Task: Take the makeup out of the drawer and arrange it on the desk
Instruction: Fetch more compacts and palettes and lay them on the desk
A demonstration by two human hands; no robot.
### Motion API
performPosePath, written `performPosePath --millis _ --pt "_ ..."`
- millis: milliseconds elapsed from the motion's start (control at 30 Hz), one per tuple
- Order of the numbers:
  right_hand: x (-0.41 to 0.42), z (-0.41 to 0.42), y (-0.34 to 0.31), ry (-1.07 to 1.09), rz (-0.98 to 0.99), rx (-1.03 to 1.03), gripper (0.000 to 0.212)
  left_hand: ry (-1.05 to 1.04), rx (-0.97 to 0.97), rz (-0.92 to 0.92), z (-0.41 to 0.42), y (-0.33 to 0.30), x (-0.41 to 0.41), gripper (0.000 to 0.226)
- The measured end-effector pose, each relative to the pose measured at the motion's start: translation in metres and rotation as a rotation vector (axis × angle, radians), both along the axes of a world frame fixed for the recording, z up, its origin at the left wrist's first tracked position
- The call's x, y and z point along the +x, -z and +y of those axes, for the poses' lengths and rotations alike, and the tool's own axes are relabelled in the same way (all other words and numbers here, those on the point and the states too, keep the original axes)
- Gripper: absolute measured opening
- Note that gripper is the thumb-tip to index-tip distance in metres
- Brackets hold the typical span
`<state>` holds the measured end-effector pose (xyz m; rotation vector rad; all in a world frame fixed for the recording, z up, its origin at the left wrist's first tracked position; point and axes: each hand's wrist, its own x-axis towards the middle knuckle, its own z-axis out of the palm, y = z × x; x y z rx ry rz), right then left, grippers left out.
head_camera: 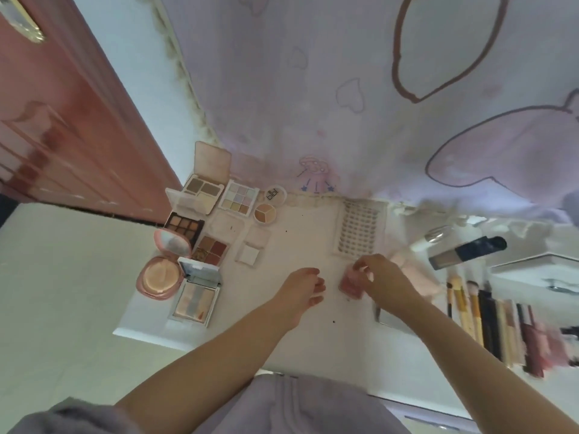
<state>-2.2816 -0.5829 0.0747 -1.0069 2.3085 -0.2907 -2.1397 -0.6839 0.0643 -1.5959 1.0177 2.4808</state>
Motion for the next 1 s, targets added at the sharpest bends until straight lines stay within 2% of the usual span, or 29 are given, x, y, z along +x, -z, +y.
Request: performPosePath --millis 67,133,300,367,433,533,633,767,833,900,1000 --pt "0.013 0.012 0.016 -0.175 0.127 0.084 0.027 0.116 -0.052 -0.003 0.01 0.001 -0.016 0.035" --pt "0.021 0.015 0.03 -0.247 0.246 0.096 0.031 0.166 -0.06 0.011 0.015 0.002 -0.027 0.024" --pt "0.022 0.013 0.034 -0.189 0.271 -0.027 0.024 0.164 -0.01 -0.003 0.014 0.007 -0.025 0.017" --pt "0.028 0.012 0.017 -0.108 0.084 -0.082 0.029 0.17 0.06 0.042 0.009 0.005 -0.012 0.018" --pt "0.038 0.008 0.002 -0.047 -0.095 -0.174 0.033 0.172 0.196 0.156 0.004 -0.001 0.005 0.029" --pt "0.058 -0.001 -0.013 -0.125 -0.133 -0.322 0.035 0.101 0.31 0.304 -0.003 -0.012 0.032 0.036" --pt "0.074 -0.013 -0.02 -0.198 -0.181 -0.364 0.034 0.031 0.278 0.329 -0.011 -0.017 0.06 0.041" --pt "0.094 -0.031 -0.029 -0.196 -0.371 -0.353 0.017 -0.037 0.337 0.343 -0.023 -0.017 0.106 0.044" --pt "0.101 -0.039 -0.028 -0.096 -0.541 -0.333 0.012 -0.045 0.379 0.334 -0.026 -0.017 0.128 0.044" --pt "0.109 -0.046 -0.022 0.078 -0.707 -0.336 0.025 -0.063 0.395 0.328 -0.026 -0.014 0.143 0.045" --pt "0.125 -0.054 -0.007 0.197 -0.678 -0.329 0.022 -0.138 0.42 0.299 -0.023 -0.003 0.156 0.046"
